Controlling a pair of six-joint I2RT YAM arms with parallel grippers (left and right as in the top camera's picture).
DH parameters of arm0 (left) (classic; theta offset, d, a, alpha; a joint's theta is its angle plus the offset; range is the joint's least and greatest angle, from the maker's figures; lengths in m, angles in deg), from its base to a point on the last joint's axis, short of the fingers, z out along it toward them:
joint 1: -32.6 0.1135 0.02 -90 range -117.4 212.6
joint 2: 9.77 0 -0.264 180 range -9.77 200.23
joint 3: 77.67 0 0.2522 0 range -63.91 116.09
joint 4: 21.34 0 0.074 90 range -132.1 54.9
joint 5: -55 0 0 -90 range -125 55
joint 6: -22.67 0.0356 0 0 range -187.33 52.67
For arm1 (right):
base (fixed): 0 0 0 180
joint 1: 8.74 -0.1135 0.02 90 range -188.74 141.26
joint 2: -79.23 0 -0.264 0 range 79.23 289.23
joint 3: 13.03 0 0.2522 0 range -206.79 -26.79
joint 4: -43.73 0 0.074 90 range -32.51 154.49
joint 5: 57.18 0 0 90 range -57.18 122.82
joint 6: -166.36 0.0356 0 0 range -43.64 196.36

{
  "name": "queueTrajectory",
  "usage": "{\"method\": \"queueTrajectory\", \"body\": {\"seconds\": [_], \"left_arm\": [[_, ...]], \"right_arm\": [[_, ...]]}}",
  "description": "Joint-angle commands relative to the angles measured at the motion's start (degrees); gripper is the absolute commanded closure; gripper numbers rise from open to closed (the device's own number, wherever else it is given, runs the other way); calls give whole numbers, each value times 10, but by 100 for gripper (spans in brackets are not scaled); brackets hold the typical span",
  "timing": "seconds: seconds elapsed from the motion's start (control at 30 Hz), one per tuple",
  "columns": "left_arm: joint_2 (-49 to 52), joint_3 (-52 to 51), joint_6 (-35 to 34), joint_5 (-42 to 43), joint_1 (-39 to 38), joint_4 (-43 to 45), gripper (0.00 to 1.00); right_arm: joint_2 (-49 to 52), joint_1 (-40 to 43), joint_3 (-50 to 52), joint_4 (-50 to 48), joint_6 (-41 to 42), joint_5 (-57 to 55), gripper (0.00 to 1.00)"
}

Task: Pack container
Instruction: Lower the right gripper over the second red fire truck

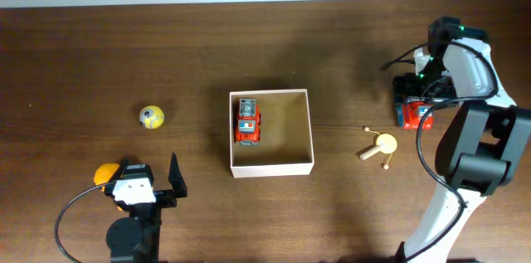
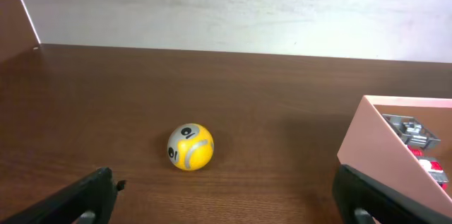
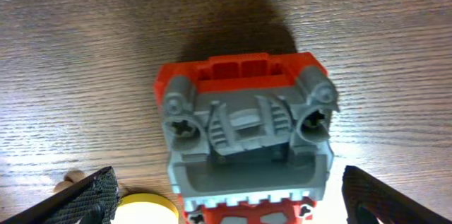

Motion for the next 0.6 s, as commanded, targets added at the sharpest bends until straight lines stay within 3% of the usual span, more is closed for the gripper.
{"method": "queueTrajectory", "body": {"seconds": [0.0,0.57], "left_arm": [[-3,-5,11,6,-2,2,1],[-3,-5,11,6,-2,2,1]], "right_arm": [[-14,5,7,-2,-14,3,7],[-13,5,7,-11,-80,3,7]]}}
